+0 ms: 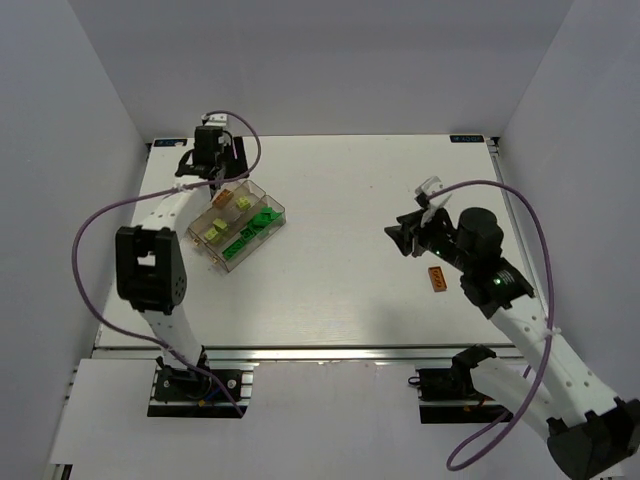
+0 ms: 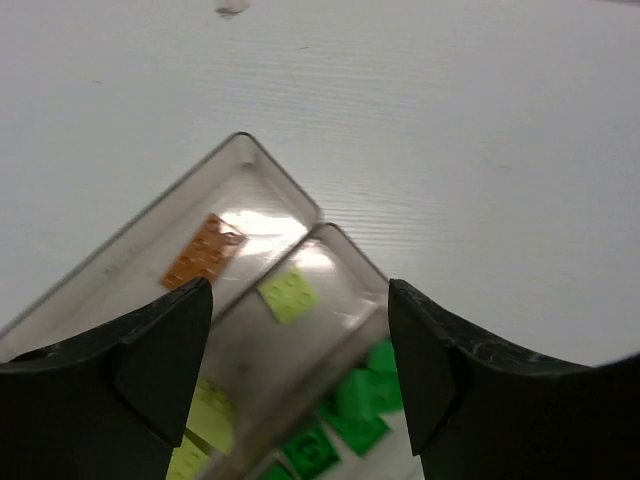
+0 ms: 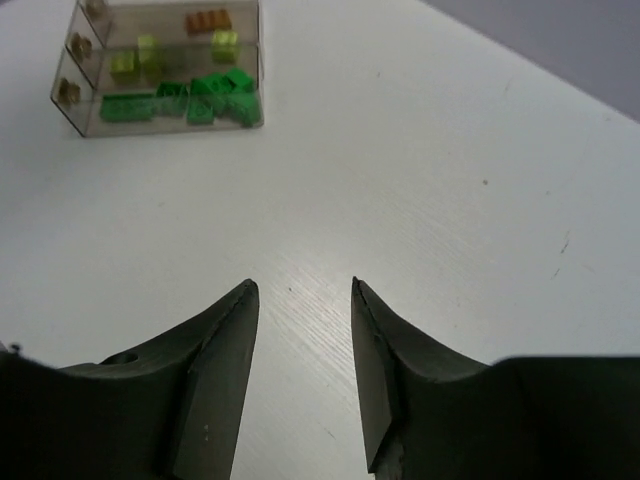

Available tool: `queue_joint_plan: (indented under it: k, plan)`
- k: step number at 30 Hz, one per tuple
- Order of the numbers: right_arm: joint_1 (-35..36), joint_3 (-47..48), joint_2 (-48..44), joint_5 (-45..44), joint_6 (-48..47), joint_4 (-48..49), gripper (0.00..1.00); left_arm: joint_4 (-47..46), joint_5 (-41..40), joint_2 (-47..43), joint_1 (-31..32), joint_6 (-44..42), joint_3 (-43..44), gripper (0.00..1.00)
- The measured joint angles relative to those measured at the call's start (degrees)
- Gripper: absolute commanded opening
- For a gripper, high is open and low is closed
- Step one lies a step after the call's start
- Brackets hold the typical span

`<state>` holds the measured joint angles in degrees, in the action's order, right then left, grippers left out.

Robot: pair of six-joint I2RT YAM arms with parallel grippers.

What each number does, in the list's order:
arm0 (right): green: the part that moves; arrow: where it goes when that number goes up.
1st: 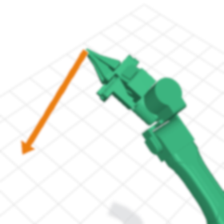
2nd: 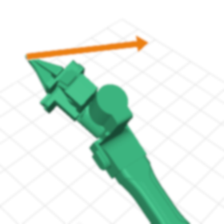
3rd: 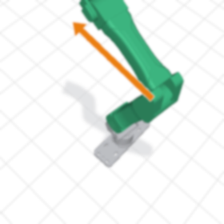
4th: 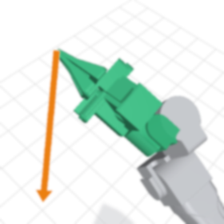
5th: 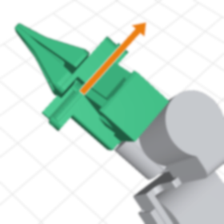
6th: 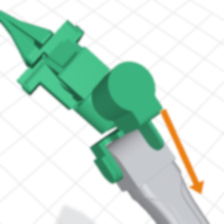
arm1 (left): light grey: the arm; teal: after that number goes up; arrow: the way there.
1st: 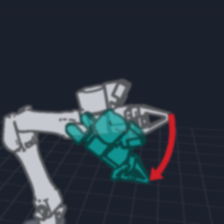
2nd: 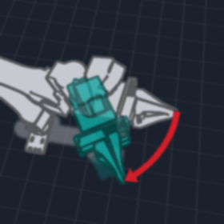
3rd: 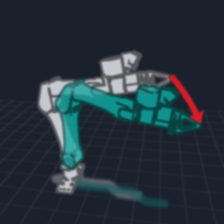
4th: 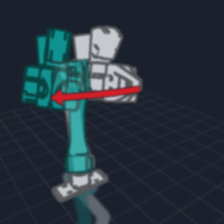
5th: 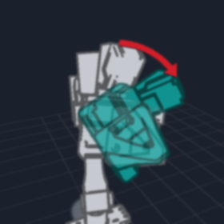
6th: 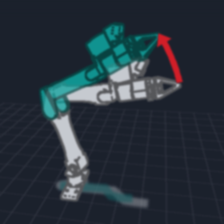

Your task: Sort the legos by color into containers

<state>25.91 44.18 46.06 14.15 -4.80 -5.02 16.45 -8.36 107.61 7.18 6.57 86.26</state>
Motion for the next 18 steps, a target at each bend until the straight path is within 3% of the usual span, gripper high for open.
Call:
queue_joint_plan:
  k: [2, 4, 5, 6, 14, 18]
  plan:
    - [0.0, 1.5, 3.8, 0.4, -1.0, -1.7, 0.56, -2.7, 4.2, -6.1, 0.0, 5.0, -4.6, 0.82]
    - [0.0, 3.1, 8.1, 0.4, -2.3, -4.2, 0.60, -5.2, 8.3, -12.7, 0.0, 9.4, -9.2, 0.95]
    - [0.0, 3.7, 9.7, 0.3, -2.9, -5.5, 0.69, -7.1, 10.1, -15.8, 0.0, 11.0, -11.4, 0.98]
    - [0.0, 4.1, 10.8, 0.2, -3.3, -6.6, 0.89, -8.8, 11.5, -18.9, 0.0, 12.8, -13.9, 0.98]
    - [-0.4, 7.2, 15.2, -8.1, -8.1, -13.4, 0.89, -17.7, 16.0, -40.6, 0.0, 24.0, -34.7, 0.98]
    - [-2.8, 7.3, 20.0, -10.3, -10.3, -16.3, 0.89, -20.5, 18.6, -46.1, 0.0, 28.5, -39.1, 0.98]
